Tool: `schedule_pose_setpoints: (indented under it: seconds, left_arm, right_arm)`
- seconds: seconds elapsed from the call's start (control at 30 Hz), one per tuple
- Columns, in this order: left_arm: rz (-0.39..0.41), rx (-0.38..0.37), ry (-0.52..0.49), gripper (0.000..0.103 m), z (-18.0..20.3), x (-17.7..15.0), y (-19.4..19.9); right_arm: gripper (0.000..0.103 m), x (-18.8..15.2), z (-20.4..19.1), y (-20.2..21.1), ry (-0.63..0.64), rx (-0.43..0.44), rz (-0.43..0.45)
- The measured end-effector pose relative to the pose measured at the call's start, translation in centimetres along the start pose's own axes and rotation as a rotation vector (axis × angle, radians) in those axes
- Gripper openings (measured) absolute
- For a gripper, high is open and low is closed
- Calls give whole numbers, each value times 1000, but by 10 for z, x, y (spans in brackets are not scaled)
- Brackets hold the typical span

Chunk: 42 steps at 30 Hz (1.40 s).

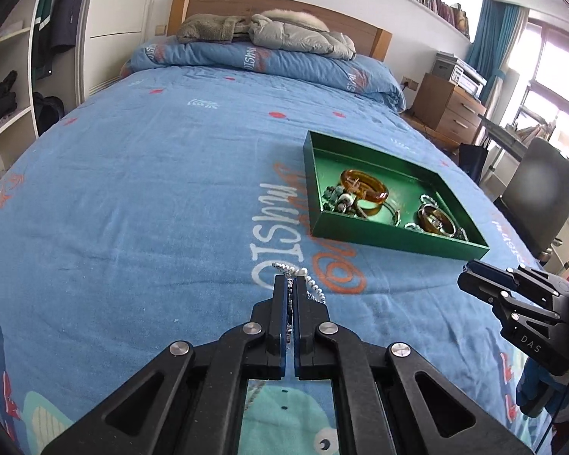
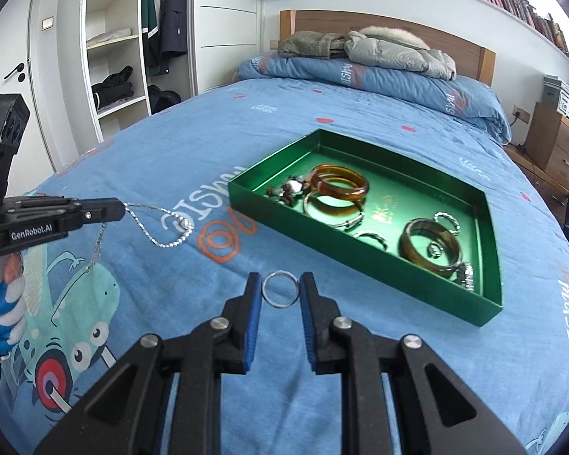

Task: Organize jewelry
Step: 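Carry the pearl necklace and silver ring into the green tray, then open both tools to release the necklace and ring in the tray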

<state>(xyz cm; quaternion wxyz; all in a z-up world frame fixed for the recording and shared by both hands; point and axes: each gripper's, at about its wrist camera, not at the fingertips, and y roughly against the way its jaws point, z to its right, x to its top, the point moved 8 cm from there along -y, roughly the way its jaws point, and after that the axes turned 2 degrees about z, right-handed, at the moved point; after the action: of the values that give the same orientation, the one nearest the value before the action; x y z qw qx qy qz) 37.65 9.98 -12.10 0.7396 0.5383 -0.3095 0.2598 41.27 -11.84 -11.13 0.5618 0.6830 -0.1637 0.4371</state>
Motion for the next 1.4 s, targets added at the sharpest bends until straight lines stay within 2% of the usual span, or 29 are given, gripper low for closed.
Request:
schedule_pose_setpoints:
  seconds: [0.23, 0.43, 0.57, 0.7, 0.83, 1.0, 1.2, 1.3, 1.4]
  left_arm:
    - [71, -18, -27, 2, 25, 53, 14]
    - [151, -75, -92, 2, 80, 114, 12]
    - [146, -134, -108, 2, 123, 142, -18]
    - [84, -162, -106, 2, 157, 156, -72]
    - [-21, -142, -118, 2, 179, 142, -133]
    - [-144, -95, -127, 2, 184, 101, -188]
    - [-227, -53, -140, 2, 176, 63, -209]
    - [-251, -39, -128, 2, 169, 52, -214]
    - [-234, -49, -106, 3, 165, 51, -211]
  right_arm:
    - [19, 18, 47, 21, -34, -41, 52]
    - [19, 42, 88, 22, -68, -64, 85]
    - [19, 61, 119, 5, -99, -72, 77]
    - [19, 75, 151, -27, -131, -91, 31]
    - [19, 75, 184, -67, -162, -114, -55]
    - [19, 64, 205, -110, -156, -118, -175]
    - [19, 46, 209, -135, -114, -134, -273]
    - [19, 41, 208, -139, -99, -144, -282]
    - [20, 41, 208, -139, -105, -149, -270]
